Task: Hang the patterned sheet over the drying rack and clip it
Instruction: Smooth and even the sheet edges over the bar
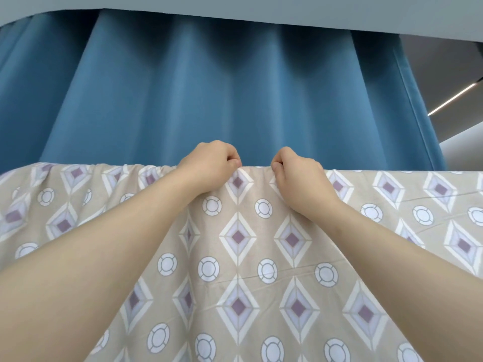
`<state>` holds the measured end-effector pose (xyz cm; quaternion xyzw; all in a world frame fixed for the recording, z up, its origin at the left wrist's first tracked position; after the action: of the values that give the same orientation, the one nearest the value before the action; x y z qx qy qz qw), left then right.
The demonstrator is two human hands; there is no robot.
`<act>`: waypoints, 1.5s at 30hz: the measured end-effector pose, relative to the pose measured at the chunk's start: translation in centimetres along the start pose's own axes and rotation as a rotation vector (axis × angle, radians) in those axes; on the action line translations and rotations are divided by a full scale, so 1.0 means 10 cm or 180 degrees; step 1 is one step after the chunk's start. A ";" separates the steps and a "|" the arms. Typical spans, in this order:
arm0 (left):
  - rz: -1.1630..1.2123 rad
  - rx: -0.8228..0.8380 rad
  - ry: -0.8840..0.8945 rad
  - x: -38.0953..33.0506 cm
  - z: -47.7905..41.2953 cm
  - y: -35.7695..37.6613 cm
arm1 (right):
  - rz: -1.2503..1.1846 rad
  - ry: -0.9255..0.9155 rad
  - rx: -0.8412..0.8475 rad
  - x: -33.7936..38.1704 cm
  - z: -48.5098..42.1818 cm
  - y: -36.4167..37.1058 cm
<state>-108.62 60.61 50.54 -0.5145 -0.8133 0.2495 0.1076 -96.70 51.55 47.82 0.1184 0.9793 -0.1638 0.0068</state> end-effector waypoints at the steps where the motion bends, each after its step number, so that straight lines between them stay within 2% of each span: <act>1: -0.0113 -0.0006 -0.0100 0.02 0.00 -0.01 | 0.0014 0.0003 0.0001 0.01 -0.01 0.00; 5: -0.0778 -0.0207 -0.0594 0.02 0.05 0.01 | -0.0011 0.0070 -0.0023 0.03 -0.04 0.00; 7: -0.0809 -0.0330 -0.0378 -0.04 0.05 0.05 | -0.0084 -0.0026 0.0069 0.06 -0.03 0.02; 9: -0.0788 -0.0213 -0.0165 -0.03 0.06 0.12 | -0.0061 -0.0124 0.0166 0.06 -0.01 0.07; 11: -0.0940 -0.0113 -0.0210 0.09 0.11 0.15 | 0.0001 -0.0031 0.0152 0.00 0.00 0.10; 14: -0.1180 -0.0426 -0.0320 0.31 0.19 0.08 | 0.0292 0.0304 -0.0115 -0.12 -0.01 0.12; 17: -0.0780 -0.0521 -0.0242 0.42 0.22 0.01 | 0.0426 0.0369 -0.0240 0.00 -0.04 0.16; 19: -0.0273 -0.0526 -0.0163 0.46 0.23 -0.06 | 0.0282 0.0080 -0.0125 0.18 -0.05 0.22; 21: -0.0082 -0.0567 -0.0026 0.52 0.23 -0.16 | 0.0143 -0.0224 0.0027 0.39 -0.07 0.27; 28: -0.0432 -0.0229 0.0000 0.98 0.26 -0.29 | -0.0049 0.0024 0.0208 0.85 -0.29 0.48; 33: -0.0319 -0.0031 0.0363 1.17 0.22 -0.35 | 0.0311 0.0337 -0.0125 0.95 -0.31 0.62; 37: -0.0117 -0.0261 0.0433 1.27 0.21 -0.41 | 0.0394 0.0546 -0.0158 0.98 -0.30 0.61; 41: -0.0719 -0.0730 0.0293 1.44 0.24 -0.47 | 0.0456 0.0667 -0.0084 1.03 -0.31 0.61; 45: -0.0695 -0.0592 0.0249 1.42 0.23 -0.44 | 0.0520 0.0800 -0.0097 1.07 -0.31 0.58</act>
<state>-119.43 71.08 49.74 -0.4401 -0.8792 0.1396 0.1175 -105.65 60.28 48.32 0.2171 0.9620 -0.1317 -0.1008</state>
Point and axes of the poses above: each hand's wrist, its own z-axis away from the middle knuckle, its own y-axis out of the palm, x = y × z, the point moved 4 cm from there along -z, towards the middle knuckle, and after that the axes turned 5 degrees about x, right-handed, at the moved point
